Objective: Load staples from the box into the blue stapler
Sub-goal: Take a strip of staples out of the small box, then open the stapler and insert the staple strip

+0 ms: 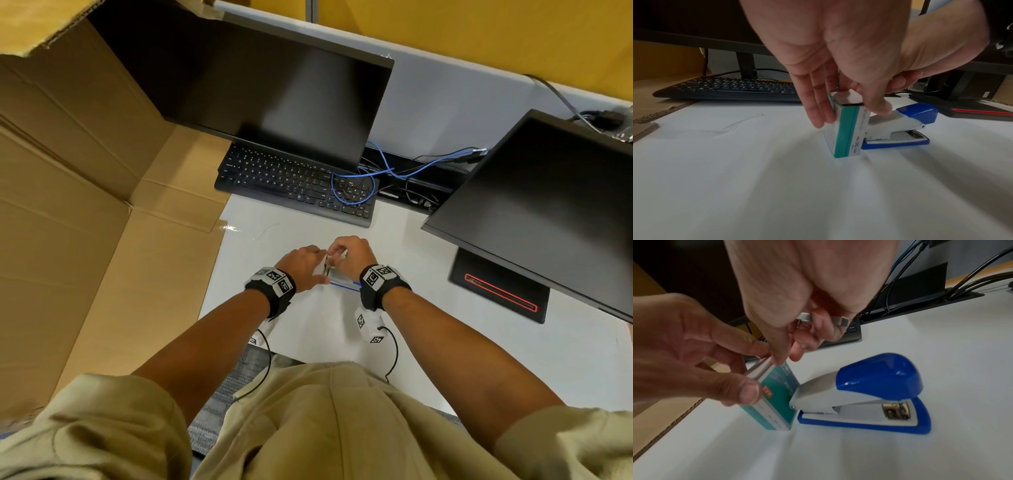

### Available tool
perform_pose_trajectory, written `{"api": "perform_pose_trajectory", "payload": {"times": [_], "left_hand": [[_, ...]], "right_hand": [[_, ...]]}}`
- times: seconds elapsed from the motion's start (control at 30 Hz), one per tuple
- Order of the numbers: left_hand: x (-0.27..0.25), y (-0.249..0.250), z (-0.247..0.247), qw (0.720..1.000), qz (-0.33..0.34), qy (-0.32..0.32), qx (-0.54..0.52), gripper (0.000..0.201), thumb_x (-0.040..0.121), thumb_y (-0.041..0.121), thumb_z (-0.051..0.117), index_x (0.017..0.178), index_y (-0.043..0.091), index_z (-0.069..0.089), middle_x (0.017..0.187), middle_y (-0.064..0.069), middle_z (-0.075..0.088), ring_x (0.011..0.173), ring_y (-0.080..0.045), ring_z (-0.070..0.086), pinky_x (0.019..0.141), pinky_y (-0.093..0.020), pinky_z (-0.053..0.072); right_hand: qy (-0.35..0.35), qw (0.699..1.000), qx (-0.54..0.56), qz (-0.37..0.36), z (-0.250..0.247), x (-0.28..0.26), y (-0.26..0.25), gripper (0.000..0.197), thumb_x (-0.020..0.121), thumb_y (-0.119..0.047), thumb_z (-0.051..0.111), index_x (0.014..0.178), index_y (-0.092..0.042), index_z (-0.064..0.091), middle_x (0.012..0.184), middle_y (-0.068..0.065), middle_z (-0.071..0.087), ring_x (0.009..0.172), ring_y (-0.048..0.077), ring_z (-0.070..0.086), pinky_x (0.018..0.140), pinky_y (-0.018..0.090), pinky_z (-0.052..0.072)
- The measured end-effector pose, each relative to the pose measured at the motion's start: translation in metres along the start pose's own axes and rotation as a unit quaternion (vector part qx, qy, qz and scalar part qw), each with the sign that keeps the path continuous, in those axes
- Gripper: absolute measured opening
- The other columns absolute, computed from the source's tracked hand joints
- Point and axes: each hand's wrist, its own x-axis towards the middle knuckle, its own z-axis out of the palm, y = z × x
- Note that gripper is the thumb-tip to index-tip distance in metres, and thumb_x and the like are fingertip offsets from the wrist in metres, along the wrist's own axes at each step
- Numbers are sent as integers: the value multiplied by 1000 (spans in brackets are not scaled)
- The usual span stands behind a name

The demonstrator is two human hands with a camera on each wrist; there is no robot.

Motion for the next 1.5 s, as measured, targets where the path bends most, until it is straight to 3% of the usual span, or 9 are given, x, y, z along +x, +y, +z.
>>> {"api": "perform_pose_trajectory", "payload": {"times": [0.23, 0.3, 0.37, 0.53, 0.73, 0.93, 1.1, 1.23, 1.5], "left_hand": [[6, 3, -5, 1000, -27, -10, 9, 63, 80, 48, 67, 131, 17, 48, 122, -10, 56, 107, -32, 59, 85, -42, 53], [7, 2, -5, 1000, -22, -20, 7, 66, 79, 49, 67, 133, 19, 45, 125, -10, 55, 110, -32, 58, 87, -43, 53], [6, 0, -5, 1000, -13, -20, 14, 65, 80, 49, 65, 135, 22, 43, 129, -8, 54, 112, -31, 58, 88, -44, 53], [-2, -11, -7, 998, -13, -2, 56, 51, 88, 30, 57, 138, 33, 46, 146, -1, 45, 124, -28, 52, 95, -43, 51], [-10, -33, -6, 997, -17, 11, 73, 56, 91, 14, 56, 140, 36, 43, 149, -2, 43, 130, -27, 44, 94, -43, 52], [-13, -26, -10, 991, 43, 83, 98, 51, 81, 16, 67, 130, 26, 58, 144, -7, 51, 135, -30, 42, 115, -50, 30], [2, 14, -10, 983, 140, 97, 69, 45, 72, 15, 75, 116, 13, 68, 121, -9, 68, 114, -34, 59, 97, -50, 48], [12, 51, 0, 991, 129, 10, 46, 41, 87, 20, 62, 127, 14, 58, 133, -4, 58, 120, -25, 53, 95, -39, 48], [28, 85, 24, 994, 93, -44, 30, 36, 84, 21, 64, 115, 12, 48, 112, -12, 65, 97, -33, 63, 83, -42, 53]], "right_hand": [[-29, 999, -9, 10, -1, 0, 1, 19, 76, -12, 57, 82, -20, 73, 81, -2, 73, 76, 19, 68, 76, 34, 58], [-39, 998, -18, 36, 3, -1, -1, 11, 74, -18, 69, 84, -21, 71, 80, 0, 72, 77, 20, 68, 77, 34, 58], [-46, 997, -35, 54, 5, -2, -2, 26, 67, -34, 81, 86, -21, 70, 79, 1, 71, 79, 23, 67, 76, 34, 56], [-54, 996, -55, 43, -3, -7, 0, 32, 74, -50, 73, 85, -20, 71, 76, -2, 65, 78, 22, 65, 70, 31, 53], [-100, 986, -127, 41, -37, -18, 30, 26, 76, -43, 73, 91, -23, 72, 87, -2, 70, 86, 21, 64, 78, 36, 56], [-143, 968, -205, 37, -43, -35, 48, 48, 66, -48, 81, 105, -23, 68, 98, -1, 66, 85, 19, 59, 74, 31, 48], [-124, 970, -207, 37, -34, -43, 48, 38, 74, -30, 78, 109, -18, 68, 102, 5, 70, 89, 24, 63, 74, 31, 49], [-97, 971, -211, 53, -29, -47, 46, 26, 75, -27, 74, 99, -18, 68, 94, 6, 71, 80, 25, 63, 66, 30, 46], [-37, 976, -192, 92, -20, -57, 53, 26, 78, -23, 71, 100, -13, 63, 100, 9, 66, 88, 30, 65, 70, 32, 47]]}}
